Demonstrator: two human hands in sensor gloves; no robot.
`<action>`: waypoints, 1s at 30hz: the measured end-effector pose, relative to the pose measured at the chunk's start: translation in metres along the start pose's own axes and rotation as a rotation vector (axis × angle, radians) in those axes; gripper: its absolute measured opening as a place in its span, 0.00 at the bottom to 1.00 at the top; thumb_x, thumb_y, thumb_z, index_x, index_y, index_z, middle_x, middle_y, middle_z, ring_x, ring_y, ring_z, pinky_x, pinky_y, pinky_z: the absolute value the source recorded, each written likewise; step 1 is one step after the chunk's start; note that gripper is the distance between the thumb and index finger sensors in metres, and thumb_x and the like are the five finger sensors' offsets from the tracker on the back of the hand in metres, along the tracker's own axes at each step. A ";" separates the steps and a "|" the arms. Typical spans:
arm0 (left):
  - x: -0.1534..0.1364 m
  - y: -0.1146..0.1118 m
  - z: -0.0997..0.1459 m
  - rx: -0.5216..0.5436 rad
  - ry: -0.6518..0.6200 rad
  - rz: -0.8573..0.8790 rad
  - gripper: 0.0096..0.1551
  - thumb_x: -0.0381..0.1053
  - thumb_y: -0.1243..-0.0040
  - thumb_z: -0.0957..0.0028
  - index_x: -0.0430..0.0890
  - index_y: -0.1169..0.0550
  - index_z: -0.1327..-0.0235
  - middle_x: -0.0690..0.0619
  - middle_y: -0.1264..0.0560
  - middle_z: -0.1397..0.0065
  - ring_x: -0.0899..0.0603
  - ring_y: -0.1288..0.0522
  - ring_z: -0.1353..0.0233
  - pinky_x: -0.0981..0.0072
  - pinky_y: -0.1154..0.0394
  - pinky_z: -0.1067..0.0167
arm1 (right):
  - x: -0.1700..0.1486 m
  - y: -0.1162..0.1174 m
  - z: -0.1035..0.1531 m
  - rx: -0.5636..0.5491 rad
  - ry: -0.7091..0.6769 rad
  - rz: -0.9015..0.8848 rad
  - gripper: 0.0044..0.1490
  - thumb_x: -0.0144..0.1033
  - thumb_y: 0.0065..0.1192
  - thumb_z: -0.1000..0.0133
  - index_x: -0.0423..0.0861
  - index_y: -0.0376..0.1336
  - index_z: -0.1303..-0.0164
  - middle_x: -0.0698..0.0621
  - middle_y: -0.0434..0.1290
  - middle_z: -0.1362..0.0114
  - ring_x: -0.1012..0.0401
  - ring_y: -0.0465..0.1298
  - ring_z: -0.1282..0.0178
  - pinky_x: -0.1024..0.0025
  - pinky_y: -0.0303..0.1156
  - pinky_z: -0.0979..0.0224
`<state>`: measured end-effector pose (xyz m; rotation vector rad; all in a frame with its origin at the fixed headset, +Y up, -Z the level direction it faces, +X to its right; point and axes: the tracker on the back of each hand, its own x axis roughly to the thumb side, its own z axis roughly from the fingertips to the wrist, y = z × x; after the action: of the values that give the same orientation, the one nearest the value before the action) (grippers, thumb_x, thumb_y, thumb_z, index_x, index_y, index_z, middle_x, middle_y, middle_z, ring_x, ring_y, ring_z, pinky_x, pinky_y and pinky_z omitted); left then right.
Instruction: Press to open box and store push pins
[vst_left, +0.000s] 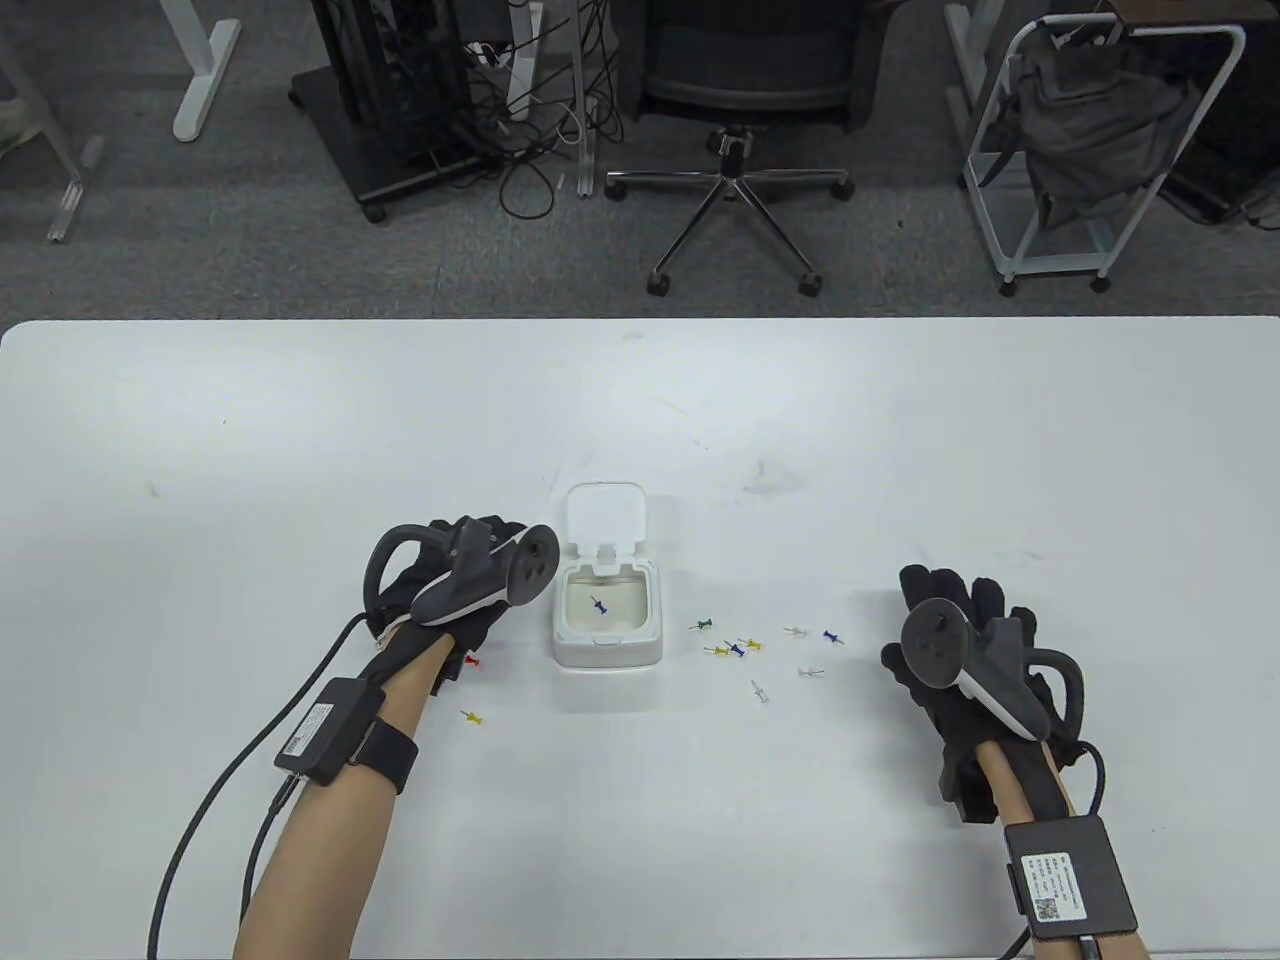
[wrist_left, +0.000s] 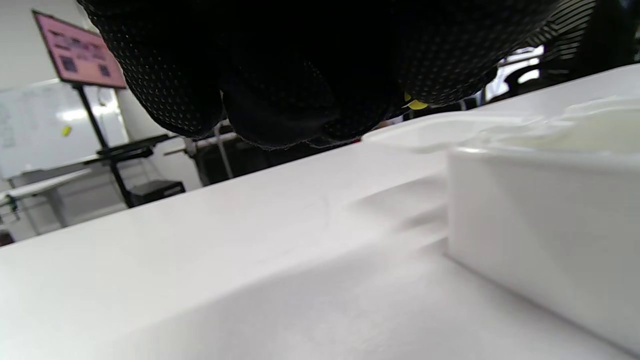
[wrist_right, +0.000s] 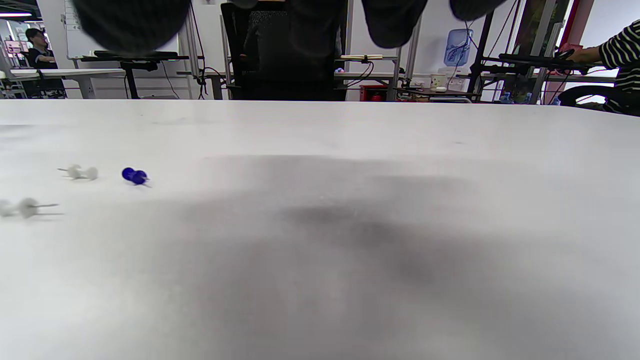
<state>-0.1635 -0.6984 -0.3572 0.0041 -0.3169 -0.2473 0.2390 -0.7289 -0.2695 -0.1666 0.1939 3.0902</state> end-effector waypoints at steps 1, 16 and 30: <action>0.005 0.002 -0.001 0.004 -0.011 -0.007 0.22 0.60 0.40 0.51 0.59 0.21 0.45 0.62 0.17 0.41 0.53 0.15 0.48 0.52 0.19 0.32 | 0.000 0.000 0.000 -0.001 0.001 -0.002 0.48 0.56 0.50 0.49 0.55 0.37 0.23 0.46 0.48 0.10 0.37 0.48 0.14 0.30 0.45 0.20; 0.056 0.016 -0.004 0.017 -0.135 -0.013 0.26 0.62 0.39 0.52 0.59 0.21 0.41 0.61 0.17 0.36 0.52 0.15 0.44 0.52 0.20 0.31 | -0.001 0.000 0.000 -0.007 -0.002 0.000 0.48 0.56 0.50 0.49 0.55 0.37 0.23 0.46 0.48 0.10 0.37 0.48 0.14 0.30 0.45 0.21; 0.032 0.014 0.009 0.018 -0.104 -0.037 0.27 0.63 0.40 0.52 0.58 0.21 0.39 0.61 0.18 0.36 0.51 0.15 0.44 0.51 0.20 0.31 | -0.001 0.000 0.000 -0.009 -0.003 -0.002 0.48 0.56 0.50 0.49 0.55 0.38 0.23 0.46 0.48 0.10 0.37 0.48 0.14 0.30 0.46 0.21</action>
<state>-0.1339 -0.6920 -0.3381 0.0145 -0.4232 -0.2819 0.2396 -0.7286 -0.2692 -0.1629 0.1801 3.0894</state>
